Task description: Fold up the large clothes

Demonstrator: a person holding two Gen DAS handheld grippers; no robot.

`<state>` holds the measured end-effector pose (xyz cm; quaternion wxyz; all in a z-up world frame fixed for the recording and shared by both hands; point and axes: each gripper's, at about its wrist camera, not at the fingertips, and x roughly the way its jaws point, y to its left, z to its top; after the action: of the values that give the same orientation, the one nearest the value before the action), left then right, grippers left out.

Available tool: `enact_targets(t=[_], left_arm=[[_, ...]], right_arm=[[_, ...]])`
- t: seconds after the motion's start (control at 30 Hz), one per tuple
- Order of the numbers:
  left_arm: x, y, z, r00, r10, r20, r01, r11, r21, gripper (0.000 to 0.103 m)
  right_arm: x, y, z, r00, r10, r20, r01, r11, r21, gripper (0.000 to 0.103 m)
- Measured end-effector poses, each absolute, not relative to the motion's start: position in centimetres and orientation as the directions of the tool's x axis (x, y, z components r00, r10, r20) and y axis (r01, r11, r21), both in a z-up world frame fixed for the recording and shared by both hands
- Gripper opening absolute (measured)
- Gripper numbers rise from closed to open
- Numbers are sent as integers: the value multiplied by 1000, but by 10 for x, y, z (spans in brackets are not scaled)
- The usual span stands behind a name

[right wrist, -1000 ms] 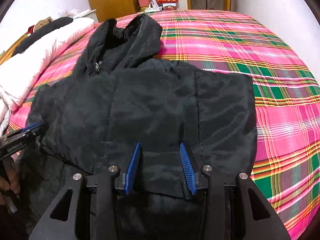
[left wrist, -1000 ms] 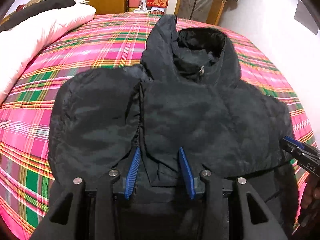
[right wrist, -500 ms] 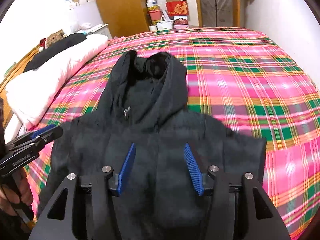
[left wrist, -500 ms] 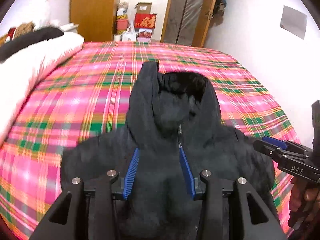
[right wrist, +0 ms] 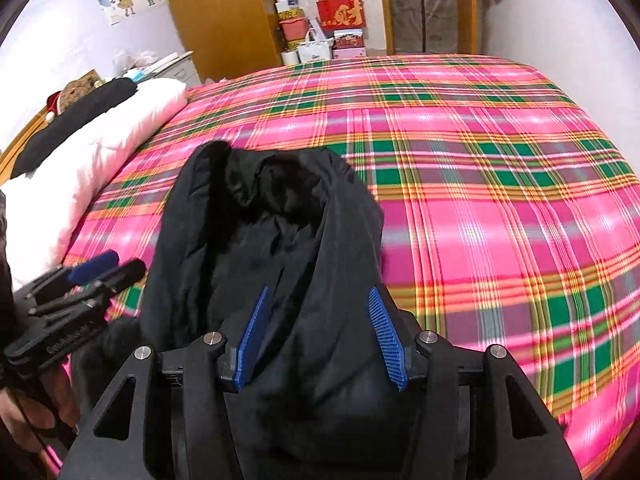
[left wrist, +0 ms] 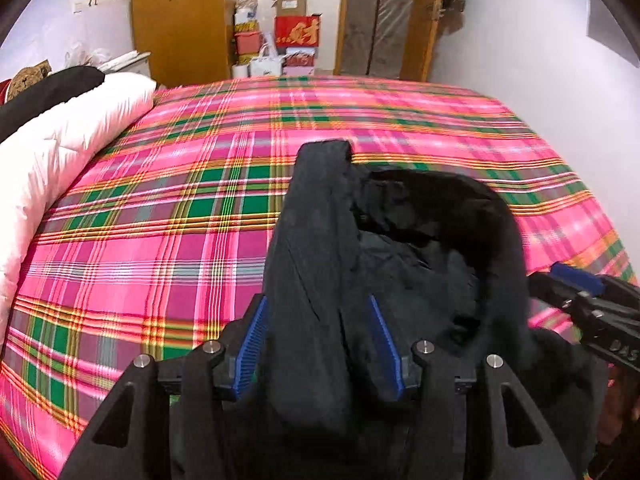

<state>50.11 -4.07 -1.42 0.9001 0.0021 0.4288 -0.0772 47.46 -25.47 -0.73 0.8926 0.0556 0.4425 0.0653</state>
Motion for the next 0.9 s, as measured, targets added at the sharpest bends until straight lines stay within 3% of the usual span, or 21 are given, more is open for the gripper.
enact_targets(t=[0.2,0.23,0.27,0.3,0.33,0.37,0.67,0.9], left_arm=[[533,-49,-38,615,-110,-781,111,992,-52,52],[536,-50,-40,615,-118,-779,114,992,-60,43],[538,-52,-42,614,-120,-781,116,991,-61,26],[540,-53,-43,608,-121,-785,118,991,-61,17],[540,-53,-43,606,-126,-785,119,991,-68,8],[537,-51,-42,612,-137,-779,119,990,-81,5],[469,-15,23,716,-212,-664,128,976,-174,2],[357,20,60,763,-256,-594,124,959,-255,2]], right_arm=[[515,-256,-21,602,114,-790,-24,992,125,52],[519,-256,-23,598,110,-794,-24,993,119,50],[524,-257,-25,589,105,-801,-22,993,114,28],[526,-258,-28,576,107,-810,-19,993,118,13],[525,-260,-28,575,115,-810,-18,992,128,12],[521,-260,-25,583,124,-803,-24,990,135,9],[441,-265,44,683,250,-686,-107,963,246,7],[344,-278,65,695,322,-643,-87,925,370,7]])
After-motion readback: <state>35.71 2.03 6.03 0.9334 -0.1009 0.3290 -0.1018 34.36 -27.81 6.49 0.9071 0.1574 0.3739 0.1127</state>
